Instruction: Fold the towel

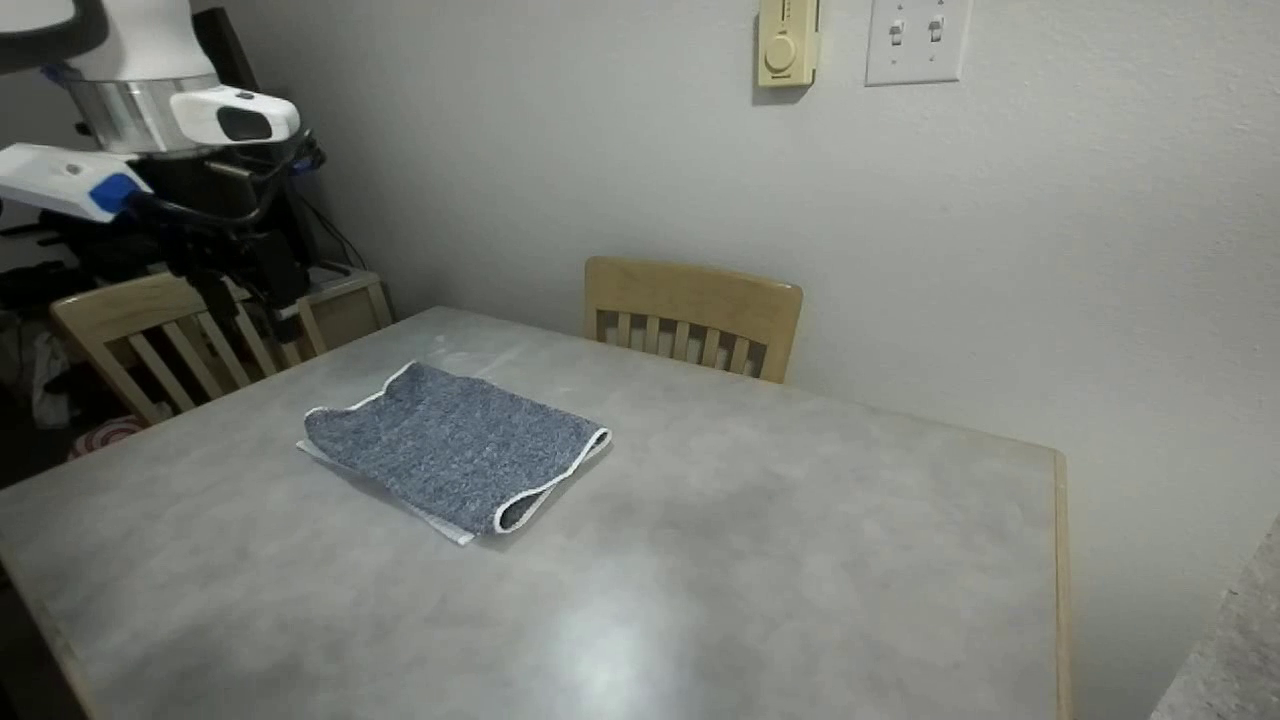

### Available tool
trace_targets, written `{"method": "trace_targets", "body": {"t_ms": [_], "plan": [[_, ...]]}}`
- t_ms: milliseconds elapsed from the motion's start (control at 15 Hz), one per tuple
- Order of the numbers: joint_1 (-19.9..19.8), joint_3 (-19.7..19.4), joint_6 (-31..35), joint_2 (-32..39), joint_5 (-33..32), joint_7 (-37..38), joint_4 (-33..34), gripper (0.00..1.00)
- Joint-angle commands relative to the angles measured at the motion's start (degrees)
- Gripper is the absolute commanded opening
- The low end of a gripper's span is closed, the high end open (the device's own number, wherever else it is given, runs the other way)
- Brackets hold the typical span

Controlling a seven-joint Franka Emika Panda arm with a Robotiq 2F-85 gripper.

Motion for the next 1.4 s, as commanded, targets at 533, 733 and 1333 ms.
{"method": "trace_targets", "body": {"t_ms": [533,733,1333], "plan": [[-0.1,2.1,0.7,9.9,2.0,0.1,5.4,1.00],[0.9,3.4,5.9,14.7,7.8,3.6,8.7,1.00],[4.7,6.9,9.2,27.6,0.8,15.5,16.9,1.00]]}}
